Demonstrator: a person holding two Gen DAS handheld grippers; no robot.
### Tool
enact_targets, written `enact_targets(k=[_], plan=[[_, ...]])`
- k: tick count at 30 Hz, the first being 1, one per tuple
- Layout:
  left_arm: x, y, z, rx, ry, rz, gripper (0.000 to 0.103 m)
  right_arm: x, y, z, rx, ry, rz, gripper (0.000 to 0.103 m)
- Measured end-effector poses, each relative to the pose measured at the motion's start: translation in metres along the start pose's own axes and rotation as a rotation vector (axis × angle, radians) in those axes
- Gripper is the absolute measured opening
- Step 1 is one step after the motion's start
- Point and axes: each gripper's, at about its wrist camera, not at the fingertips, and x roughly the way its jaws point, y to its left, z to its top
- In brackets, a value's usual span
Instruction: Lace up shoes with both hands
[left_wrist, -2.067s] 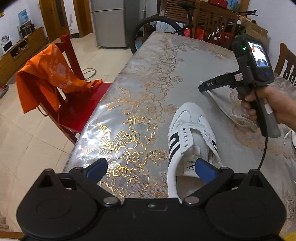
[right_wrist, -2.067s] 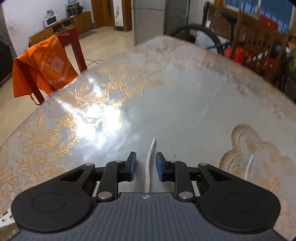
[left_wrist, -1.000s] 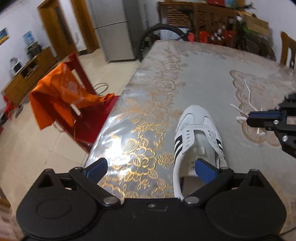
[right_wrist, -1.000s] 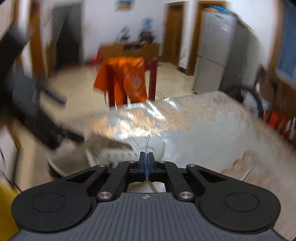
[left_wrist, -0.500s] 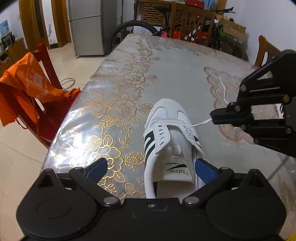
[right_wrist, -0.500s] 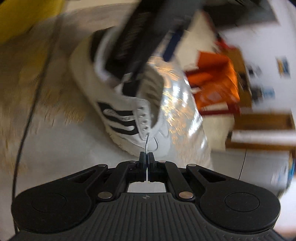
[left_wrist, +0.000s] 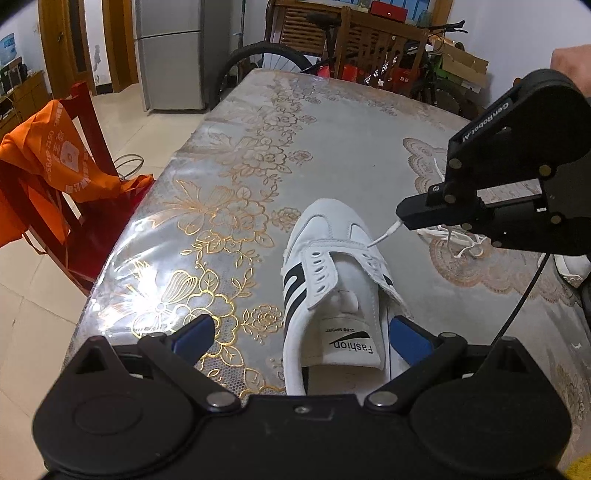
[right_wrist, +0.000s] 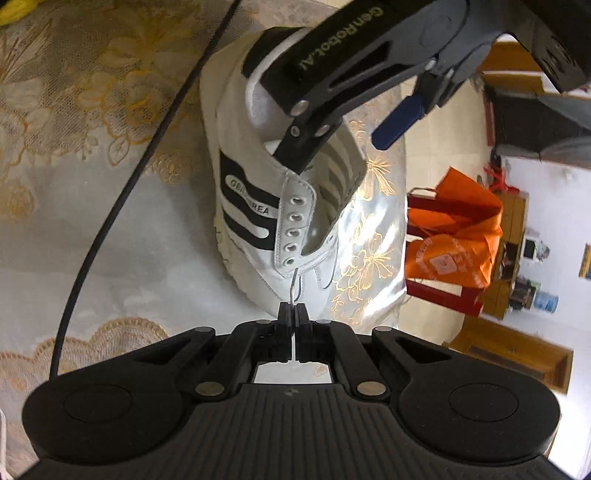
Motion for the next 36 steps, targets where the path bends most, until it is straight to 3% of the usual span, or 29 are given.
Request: enact_targets(k=[16, 24, 27, 29, 30, 31, 34, 36], plan=[[0.003, -0.005, 0.001, -0.005, 0.005, 0.012, 0.101, 0.015, 0.011, -0.002, -0.099, -0.043, 0.017, 0.000], [0.002, -0.008, 0.002, 0.010, -0.001, 0.018, 0.101, 0.024, 0.005, 0.007, -0.044, -0.090, -0.024, 0.000], [0.003, -0.008, 0.002, 0.007, 0.000, 0.020, 0.101, 0.020, 0.000, 0.010, 0.019, -0.088, 0.010, 0.001], [0.003, -0.007, 0.002, 0.007, 0.001, 0.023, 0.101, 0.018, 0.002, 0.010, 0.031, -0.078, 0.016, 0.014], [0.003, -0.008, 0.002, 0.010, -0.001, 0.027, 0.101, 0.017, 0.004, 0.010, 0.034, -0.073, 0.011, 0.029], [0.002, -0.008, 0.002, 0.015, -0.004, 0.032, 0.101, 0.016, 0.006, 0.010, 0.036, -0.069, 0.005, 0.034], [-0.002, -0.007, 0.001, 0.018, -0.012, 0.041, 0.101, 0.008, 0.006, 0.010, 0.116, -0.053, -0.017, 0.038], [-0.007, -0.005, 0.000, 0.012, -0.017, 0.046, 0.101, 0.001, 0.000, 0.007, 0.253, -0.033, -0.022, 0.040]])
